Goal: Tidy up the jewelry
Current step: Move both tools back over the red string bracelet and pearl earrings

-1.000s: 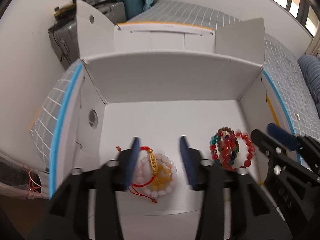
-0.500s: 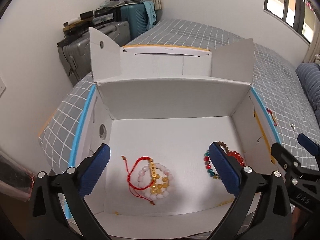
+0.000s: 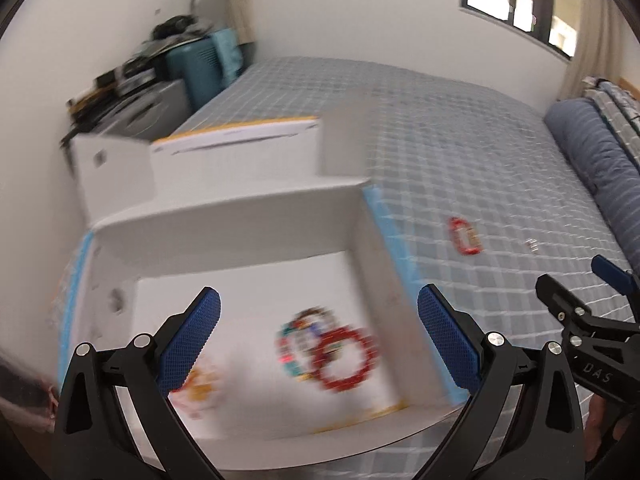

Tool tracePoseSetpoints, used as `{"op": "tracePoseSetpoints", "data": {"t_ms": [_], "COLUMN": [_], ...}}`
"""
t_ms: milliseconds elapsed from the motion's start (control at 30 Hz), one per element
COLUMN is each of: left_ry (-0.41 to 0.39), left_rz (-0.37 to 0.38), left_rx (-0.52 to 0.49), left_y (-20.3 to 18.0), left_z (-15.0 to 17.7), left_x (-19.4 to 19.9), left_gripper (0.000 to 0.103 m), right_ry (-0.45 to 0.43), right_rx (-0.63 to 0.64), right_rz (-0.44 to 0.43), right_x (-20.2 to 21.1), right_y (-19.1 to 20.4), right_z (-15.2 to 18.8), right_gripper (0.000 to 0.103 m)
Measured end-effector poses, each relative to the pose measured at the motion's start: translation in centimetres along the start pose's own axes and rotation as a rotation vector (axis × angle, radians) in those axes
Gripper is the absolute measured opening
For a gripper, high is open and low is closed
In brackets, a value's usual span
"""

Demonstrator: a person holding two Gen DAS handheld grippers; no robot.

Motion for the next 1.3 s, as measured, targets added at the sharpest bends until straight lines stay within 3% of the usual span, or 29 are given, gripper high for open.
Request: {"op": "tracePoseSetpoints", "data": {"t_ms": [100, 300, 467, 900, 1133, 1300], "left_ry": [-0.009, -0.002, 0.035, 0.143, 0.189, 0.214], "left_rz": [0.053, 0.089, 0.124, 0.108, 0.085, 0.092], "left_rx": [-0.014, -0.059, -0.065, -0.085, -0.1, -0.1], "left_y": [-5.0, -13.1, -17.2, -19.9, -20.1, -20.7], "left_z": [-1.6, -4.2, -4.6, -2.8, -2.6, -2.7], "left_x": [-0.8, -3.9, -7.5, -17.4, -21.0, -22.9], "left_gripper": [0.097, 0.097, 0.097, 0.097, 0.097, 0.097], "right_ry": [0.001, 0.036, 0.056, 0.13, 0.203, 0.208], "right_rx": [-0.01, -0.035, -0.115, -0.114, -0.156, -0.169], "right_rz": [0.032, 0.084, 0.088, 0.063, 0.012, 0.024], "right_x": [-0.3, -2.3, -4.9, -13.2, -16.6, -18.3], "right_y": [-4.0, -11.3, -15.9, -17.0, -17.1, -17.4], "right_z": [-0.7, -1.0, -0.6, 0.1, 0.7, 1.1], "right_gripper": [0.095, 0.095, 0.095, 0.094, 0.076, 0.074]}}
Point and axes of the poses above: each gripper's, at about its wrist camera, not at the fingertips, and x roughly against the way its jaws point, y to its left, z to its underside, the point moved 8 cm from there along -x, roughly the way its jaws point, and after that the axes turned 1 degree about -x, right-handed, at the moved point
